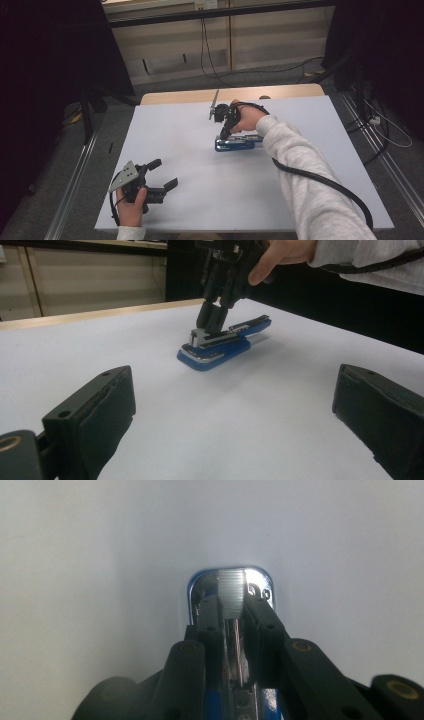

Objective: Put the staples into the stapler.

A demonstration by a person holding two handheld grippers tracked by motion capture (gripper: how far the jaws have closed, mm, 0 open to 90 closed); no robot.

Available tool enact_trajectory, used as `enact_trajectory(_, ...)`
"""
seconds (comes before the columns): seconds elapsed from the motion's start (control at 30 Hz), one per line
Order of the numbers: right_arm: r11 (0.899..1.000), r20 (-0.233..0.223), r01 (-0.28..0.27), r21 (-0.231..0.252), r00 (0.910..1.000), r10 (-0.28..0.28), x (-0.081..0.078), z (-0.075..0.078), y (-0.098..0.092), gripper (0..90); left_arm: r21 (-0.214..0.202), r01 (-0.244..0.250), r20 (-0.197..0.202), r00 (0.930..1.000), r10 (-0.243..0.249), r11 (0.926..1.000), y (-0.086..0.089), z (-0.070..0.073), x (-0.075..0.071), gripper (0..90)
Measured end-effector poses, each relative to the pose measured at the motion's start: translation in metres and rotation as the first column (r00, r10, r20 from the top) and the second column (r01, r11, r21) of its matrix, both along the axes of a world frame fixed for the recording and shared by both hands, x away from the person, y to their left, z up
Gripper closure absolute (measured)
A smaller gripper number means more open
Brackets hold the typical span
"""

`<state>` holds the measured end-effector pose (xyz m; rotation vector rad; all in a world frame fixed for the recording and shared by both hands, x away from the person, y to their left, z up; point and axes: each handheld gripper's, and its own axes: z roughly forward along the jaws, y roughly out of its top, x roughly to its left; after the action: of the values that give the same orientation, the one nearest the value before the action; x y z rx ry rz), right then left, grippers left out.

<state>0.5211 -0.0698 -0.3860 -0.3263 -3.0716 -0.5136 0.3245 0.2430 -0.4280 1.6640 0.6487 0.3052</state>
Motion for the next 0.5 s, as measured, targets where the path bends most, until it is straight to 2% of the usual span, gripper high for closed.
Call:
enact_trajectory(0.07, 1.000, -0.001, 0.004, -0.013, 1.0000, -0.004, -0.0002, 0.0010, -0.0004, 78.5, -0.007, -0.001, -0.002, 1.0000, 0.001, 1.0000, -0.0003, 0.0000, -0.0003, 3.7)
enact_trajectory(0.13, 1.000, -0.005, 0.005, -0.005, 1.0000, -0.005, 0.0004, 0.0016, -0.0013, 78.5, 0.004, 0.002, -0.002, 1.0000, -0.002, 1.0000, 0.0002, 0.0000, -0.0001, 3.7)
enact_trajectory(0.3, 1.000, 0.007, -0.017, -0.011, 0.9998, 0.017, 0.0020, 0.0007, -0.0020, 78.6, 0.001, 0.001, -0.001, 1.0000, -0.001, 1.0000, 0.0002, 0.0001, 0.0000, 3.7)
enact_trajectory(0.5, 1.000, 0.005, -0.015, -0.005, 0.9999, 0.015, 0.0020, -0.0015, -0.0020, 78.5, -0.005, 0.001, -0.004, 1.0000, -0.001, 1.0000, 0.0000, 0.0001, -0.0002, 3.6)
